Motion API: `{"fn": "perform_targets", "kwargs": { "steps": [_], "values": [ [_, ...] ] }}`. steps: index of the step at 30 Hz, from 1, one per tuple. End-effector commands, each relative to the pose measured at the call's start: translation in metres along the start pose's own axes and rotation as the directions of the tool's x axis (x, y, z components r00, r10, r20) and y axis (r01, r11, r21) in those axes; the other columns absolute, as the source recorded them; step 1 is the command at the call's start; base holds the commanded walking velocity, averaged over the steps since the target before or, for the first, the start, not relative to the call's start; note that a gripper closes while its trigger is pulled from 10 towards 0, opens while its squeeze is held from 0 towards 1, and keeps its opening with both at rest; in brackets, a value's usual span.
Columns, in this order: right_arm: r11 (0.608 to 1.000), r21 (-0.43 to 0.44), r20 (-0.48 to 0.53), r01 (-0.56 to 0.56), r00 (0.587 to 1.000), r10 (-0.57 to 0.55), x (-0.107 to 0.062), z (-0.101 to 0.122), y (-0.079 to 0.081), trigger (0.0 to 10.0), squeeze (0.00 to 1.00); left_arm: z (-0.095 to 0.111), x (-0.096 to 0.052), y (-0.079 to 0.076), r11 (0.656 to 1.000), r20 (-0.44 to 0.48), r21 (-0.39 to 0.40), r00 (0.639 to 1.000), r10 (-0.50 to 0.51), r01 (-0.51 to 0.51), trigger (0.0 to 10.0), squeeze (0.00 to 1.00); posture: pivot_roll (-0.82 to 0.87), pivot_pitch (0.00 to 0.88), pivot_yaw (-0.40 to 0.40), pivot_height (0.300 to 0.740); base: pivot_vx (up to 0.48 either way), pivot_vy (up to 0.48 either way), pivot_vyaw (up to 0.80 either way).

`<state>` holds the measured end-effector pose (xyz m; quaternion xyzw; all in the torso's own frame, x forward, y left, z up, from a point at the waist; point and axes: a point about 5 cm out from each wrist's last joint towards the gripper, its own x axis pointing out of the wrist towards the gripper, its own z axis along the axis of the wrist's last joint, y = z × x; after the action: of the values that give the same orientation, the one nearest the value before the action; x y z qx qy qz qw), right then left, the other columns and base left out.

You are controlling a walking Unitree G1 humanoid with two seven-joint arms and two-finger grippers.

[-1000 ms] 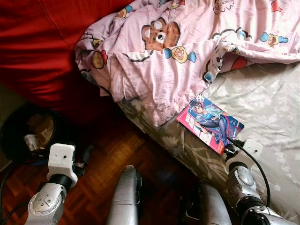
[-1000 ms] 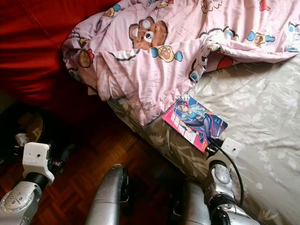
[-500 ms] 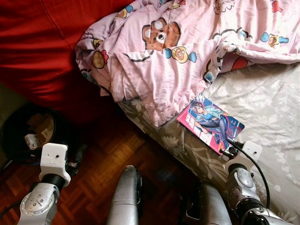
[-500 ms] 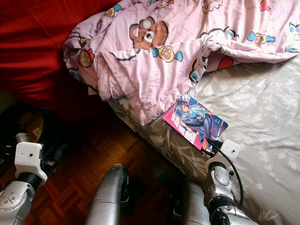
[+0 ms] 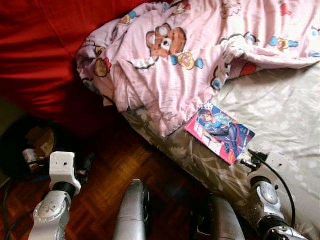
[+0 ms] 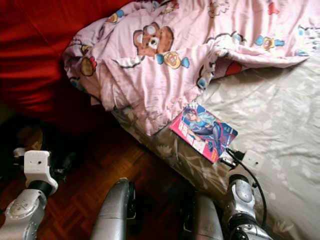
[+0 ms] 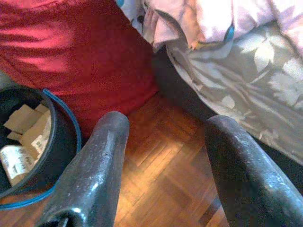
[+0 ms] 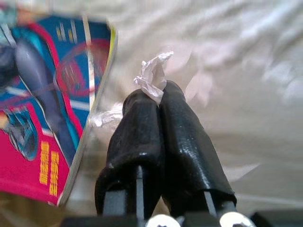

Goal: Clean up the room

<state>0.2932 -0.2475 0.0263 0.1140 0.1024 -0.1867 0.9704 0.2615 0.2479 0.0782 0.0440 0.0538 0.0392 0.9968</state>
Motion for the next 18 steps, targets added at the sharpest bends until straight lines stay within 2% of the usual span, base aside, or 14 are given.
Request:
{"fn": "perform_targets", "kwargs": {
  "steps": [1, 2, 3, 6, 8, 12, 14, 18],
  "values": [
    [0.999, -0.051, -0.008, -0.015, 1.000, 0.014, -0.008, -0.010, -0.008, 3.2, 0.00, -0.023, -0.007, 0.007, 0.999, -0.069, -0.023, 0.996, 0.047, -0.048, 10.0, 0.00, 0.03, 0.094, 0.038, 0.651, 0.000, 0.000, 0.00],
    [0.998, -0.057, -0.010, -0.016, 1.000, 0.016, -0.009, -0.011, -0.009, 3.2, 0.00, -0.026, -0.006, 0.006, 0.998, -0.078, -0.026, 0.996, 0.050, -0.052, 10.0, 0.00, 0.03, 0.086, 0.036, 0.651, 0.000, 0.000, 0.00],
    [0.998, -0.059, -0.014, -0.017, 1.000, 0.016, -0.009, -0.011, -0.010, 10.0, 0.00, -0.028, -0.005, 0.006, 0.998, -0.084, -0.029, 0.995, 0.052, -0.055, 10.0, 0.00, 0.03, 0.075, 0.034, 0.651, 0.000, 0.000, 0.00],
    [0.999, -0.039, -0.052, -0.008, 0.999, 0.006, -0.014, -0.020, -0.018, 10.0, 0.00, -0.041, -0.008, 0.009, 0.995, -0.129, -0.051, 0.989, 0.073, -0.081, 10.0, 0.00, 0.00, 0.025, 0.030, 0.651, 0.000, 0.000, 0.00],
    [0.998, -0.057, -0.111, -0.019, 0.994, 0.012, -0.019, -0.030, -0.025, 10.0, 0.00, -0.053, -0.011, 0.010, 0.993, -0.178, -0.063, 0.981, 0.084, -0.096, 10.0, 0.00, 0.00, 0.000, 0.027, 0.651, 0.000, 0.000, 0.00],
    [0.997, -0.061, -0.181, -0.040, 0.983, 0.028, -0.026, -0.042, -0.031, 10.0, 0.00, -0.067, -0.014, 0.008, 0.993, -0.227, -0.057, 0.970, 0.089, -0.104, 10.0, 0.00, 0.00, 0.000, 0.021, 0.651, 0.000, 0.000, 0.00],
    [0.995, -0.089, -0.282, -0.043, 0.959, 0.017, -0.036, -0.060, -0.038, 10.0, 0.00, -0.086, -0.020, 0.006, 0.990, -0.307, -0.063, 0.946, 0.104, -0.129, 10.0, 0.00, -0.01, 0.000, 0.016, 0.651, 0.000, 0.000, 0.00],
    [0.994, -0.099, -0.353, -0.045, 0.936, 0.007, -0.044, -0.072, -0.040, 10.0, 0.00, -0.104, -0.026, 0.000, 0.989, -0.383, -0.072, 0.919, 0.094, -0.131, 10.0, 0.00, -0.01, 0.000, 0.014, 0.651, 0.000, 0.000, 0.00]
  ]
}}
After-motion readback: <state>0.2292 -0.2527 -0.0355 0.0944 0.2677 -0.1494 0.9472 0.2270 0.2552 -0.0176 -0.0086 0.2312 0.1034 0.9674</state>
